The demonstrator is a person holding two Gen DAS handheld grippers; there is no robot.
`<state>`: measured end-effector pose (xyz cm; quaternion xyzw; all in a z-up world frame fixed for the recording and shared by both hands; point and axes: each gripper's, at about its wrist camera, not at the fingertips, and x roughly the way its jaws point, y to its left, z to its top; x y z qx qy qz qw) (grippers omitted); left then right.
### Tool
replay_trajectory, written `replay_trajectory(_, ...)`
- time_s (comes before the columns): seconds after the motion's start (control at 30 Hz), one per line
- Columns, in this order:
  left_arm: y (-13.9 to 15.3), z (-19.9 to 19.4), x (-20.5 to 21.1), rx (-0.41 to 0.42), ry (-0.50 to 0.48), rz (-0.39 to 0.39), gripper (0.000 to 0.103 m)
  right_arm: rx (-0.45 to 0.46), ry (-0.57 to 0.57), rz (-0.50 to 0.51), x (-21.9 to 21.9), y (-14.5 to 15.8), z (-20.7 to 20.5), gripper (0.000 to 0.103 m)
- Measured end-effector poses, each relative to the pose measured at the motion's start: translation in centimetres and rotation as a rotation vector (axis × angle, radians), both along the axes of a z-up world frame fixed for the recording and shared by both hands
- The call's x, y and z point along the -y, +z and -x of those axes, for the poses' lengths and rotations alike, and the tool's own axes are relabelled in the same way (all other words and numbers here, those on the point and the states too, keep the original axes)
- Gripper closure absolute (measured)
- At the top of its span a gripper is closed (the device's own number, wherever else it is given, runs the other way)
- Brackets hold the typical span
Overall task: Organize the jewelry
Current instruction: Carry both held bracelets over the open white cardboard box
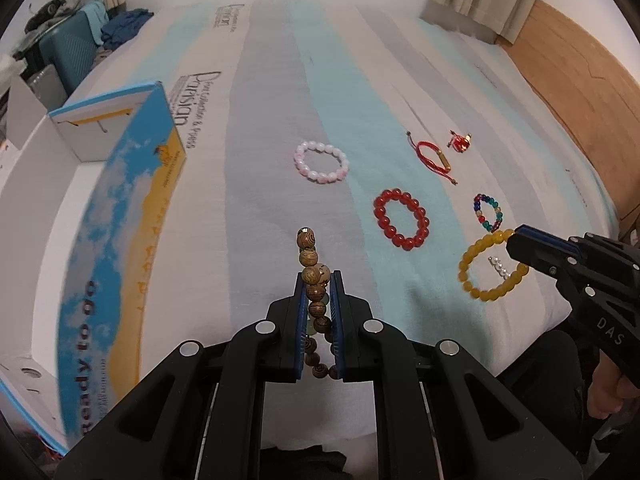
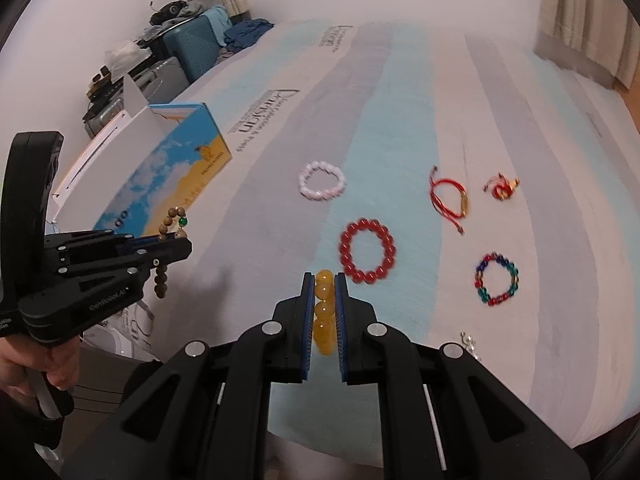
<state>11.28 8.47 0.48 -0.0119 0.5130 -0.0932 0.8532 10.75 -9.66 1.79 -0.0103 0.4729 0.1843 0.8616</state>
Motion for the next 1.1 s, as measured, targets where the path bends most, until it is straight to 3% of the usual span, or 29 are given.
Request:
replay_trajectory(0.4, 4.5, 0.6, -4.6, 0.047, 0.052, -0.022, 0.093, 0.04, 0.078, 0.011, -5.9, 4.1, -0.5, 0.094)
replay_trajectory(0.8, 8.9, 1.5, -12.0, 0.08, 0.153, -0.079, 0.093, 0.104, 0.17, 0.009, -13.2, 8.4, -0.4, 0.094)
replay_trajectory(1.1, 9.8, 2.5, -17.0, 0.06, 0.225, -0.079, 0.093, 0.14, 0.271, 0.006, -20.1, 11.2, -0.1, 0.094)
